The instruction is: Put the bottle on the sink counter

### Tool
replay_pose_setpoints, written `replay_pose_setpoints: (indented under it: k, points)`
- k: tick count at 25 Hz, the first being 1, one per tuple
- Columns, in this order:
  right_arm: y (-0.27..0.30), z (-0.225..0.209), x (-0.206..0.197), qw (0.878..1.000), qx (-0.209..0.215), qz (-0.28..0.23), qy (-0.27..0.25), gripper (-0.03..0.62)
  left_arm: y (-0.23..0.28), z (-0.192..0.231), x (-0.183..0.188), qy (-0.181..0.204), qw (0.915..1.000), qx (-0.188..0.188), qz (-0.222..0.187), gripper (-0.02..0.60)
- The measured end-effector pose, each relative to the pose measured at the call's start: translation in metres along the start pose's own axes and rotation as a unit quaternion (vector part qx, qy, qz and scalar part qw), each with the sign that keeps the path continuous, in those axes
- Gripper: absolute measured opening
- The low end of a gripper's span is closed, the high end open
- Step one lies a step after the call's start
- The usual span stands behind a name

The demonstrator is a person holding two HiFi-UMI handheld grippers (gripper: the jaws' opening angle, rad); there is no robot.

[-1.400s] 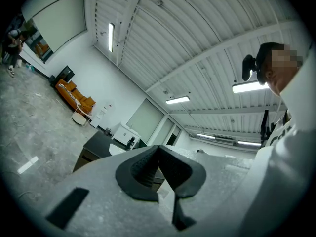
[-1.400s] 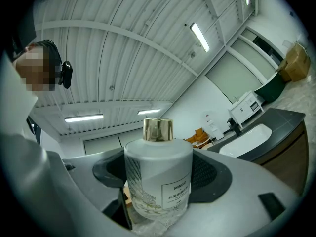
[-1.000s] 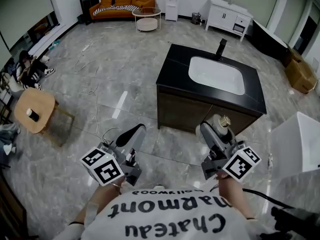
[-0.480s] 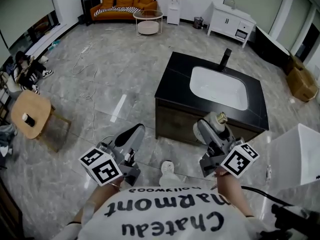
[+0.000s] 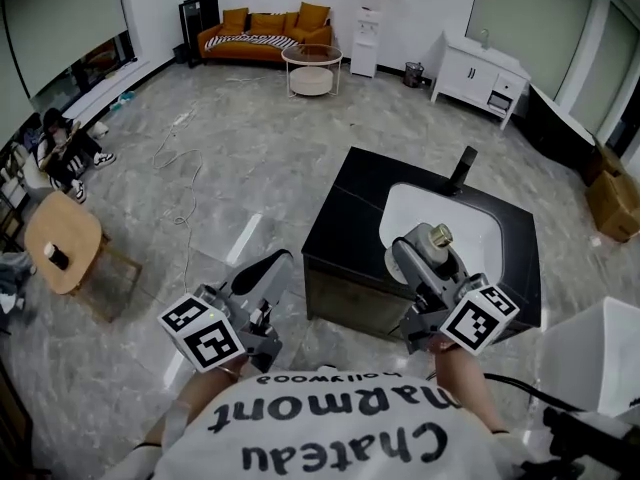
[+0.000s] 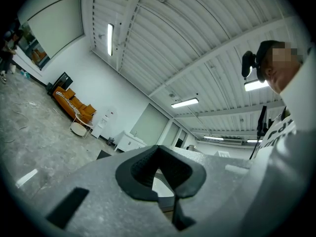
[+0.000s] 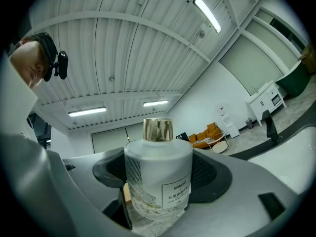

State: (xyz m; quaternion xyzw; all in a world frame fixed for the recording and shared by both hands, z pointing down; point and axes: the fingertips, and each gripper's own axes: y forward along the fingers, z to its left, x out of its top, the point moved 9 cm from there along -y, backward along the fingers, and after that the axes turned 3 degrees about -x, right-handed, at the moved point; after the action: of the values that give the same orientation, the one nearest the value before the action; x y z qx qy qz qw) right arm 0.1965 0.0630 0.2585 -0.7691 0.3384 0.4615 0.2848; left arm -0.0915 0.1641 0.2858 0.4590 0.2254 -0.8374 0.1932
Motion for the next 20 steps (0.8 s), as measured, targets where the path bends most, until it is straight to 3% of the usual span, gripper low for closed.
replay_pose_setpoints:
  k: [11,16,20]
  points:
    - [0.063,-0.072,0.014,1.0,0.006,0.021,-0.005,0.342,0.063,0.046,-0.004,-0.013,0.9998,0.017,-0.004,0.015]
    - [0.071,-0.096,0.006,0.999,-0.012,0.035,0.011,0.342,0.089,0.061,-0.01,-0.042,0.9987,-0.007,0.027,0.014]
    - [0.072,-0.109,-0.003,0.999,-0.027,0.032,0.011,0.342,0.109,0.081,-0.017,-0.044,0.998,-0.023,0.04,0.014]
